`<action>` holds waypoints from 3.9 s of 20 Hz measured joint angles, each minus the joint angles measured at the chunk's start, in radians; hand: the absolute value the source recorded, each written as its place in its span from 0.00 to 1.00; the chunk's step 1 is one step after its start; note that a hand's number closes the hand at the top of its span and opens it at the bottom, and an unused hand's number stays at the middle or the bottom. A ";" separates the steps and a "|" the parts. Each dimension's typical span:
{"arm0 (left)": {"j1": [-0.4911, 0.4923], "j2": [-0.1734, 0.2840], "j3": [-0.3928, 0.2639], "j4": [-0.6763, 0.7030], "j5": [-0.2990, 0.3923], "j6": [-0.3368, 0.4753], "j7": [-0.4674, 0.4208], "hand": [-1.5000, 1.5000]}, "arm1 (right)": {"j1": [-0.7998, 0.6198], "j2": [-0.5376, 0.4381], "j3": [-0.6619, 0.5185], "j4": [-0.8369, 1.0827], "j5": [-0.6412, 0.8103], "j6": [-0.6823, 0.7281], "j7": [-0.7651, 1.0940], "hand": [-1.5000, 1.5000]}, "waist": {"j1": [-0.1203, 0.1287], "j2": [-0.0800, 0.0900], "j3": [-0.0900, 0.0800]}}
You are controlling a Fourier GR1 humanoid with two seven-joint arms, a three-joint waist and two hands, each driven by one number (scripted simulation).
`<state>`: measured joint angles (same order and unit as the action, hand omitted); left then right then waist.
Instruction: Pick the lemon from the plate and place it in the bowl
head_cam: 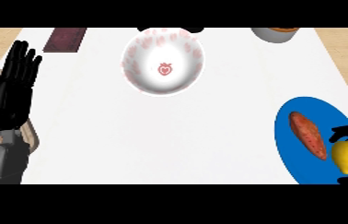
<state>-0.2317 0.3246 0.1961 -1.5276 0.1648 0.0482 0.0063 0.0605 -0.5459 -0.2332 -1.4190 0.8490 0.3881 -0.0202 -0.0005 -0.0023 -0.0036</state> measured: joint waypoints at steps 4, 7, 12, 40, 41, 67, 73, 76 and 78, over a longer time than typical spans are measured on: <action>-0.014 0.005 0.014 0.017 -0.004 -0.013 -0.001 0.50 | 0.004 -0.004 -0.016 0.006 0.018 -0.034 -0.055 1.00 | -0.001 0.000 0.000; -0.014 -0.004 0.021 0.048 -0.006 -0.024 -0.031 0.50 | 0.031 0.036 -0.012 -0.048 0.043 -0.049 -0.002 1.00 | -0.005 0.000 -0.001; 0.006 0.001 0.031 0.035 -0.009 -0.017 -0.025 0.50 | 0.166 0.200 0.005 -0.240 0.114 -0.098 0.251 1.00 | -0.024 -0.010 -0.009; -0.019 -0.004 0.020 0.013 -0.018 -0.024 0.003 0.50 | -0.037 0.505 0.508 -0.991 0.445 0.060 0.875 1.00 | 0.014 -0.001 -0.001; -0.021 -0.006 0.018 0.018 -0.018 -0.024 -0.001 0.50 | -0.089 0.512 0.527 -0.988 0.446 0.066 0.899 1.00 | 0.016 0.000 -0.001; -0.060 -0.025 0.001 0.045 -0.027 -0.034 -0.003 0.50 | -1.026 0.540 0.446 -0.006 -0.004 -0.212 1.085 1.00 | 0.042 0.010 0.002; -0.043 -0.035 -0.005 0.024 -0.033 -0.030 -0.009 0.50 | -1.077 0.540 0.486 0.277 0.006 -0.352 1.082 1.00 | 0.046 0.011 0.002; -0.054 -0.044 -0.012 0.030 -0.040 -0.023 -0.010 0.50 | -1.065 0.540 0.484 0.372 -0.009 -0.452 1.081 0.00 | 0.048 0.014 0.003; -0.054 -0.031 0.000 0.034 -0.029 -0.036 -0.010 0.50 | -1.066 0.540 0.471 0.427 -0.034 -0.518 1.068 0.00 | 0.051 0.014 0.003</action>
<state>-0.2856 0.2934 0.1964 -1.4934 0.1356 0.0126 -0.0036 -1.0059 -0.0059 0.2383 -0.9917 0.8146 -0.1295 1.0478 0.0503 0.0122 -0.0007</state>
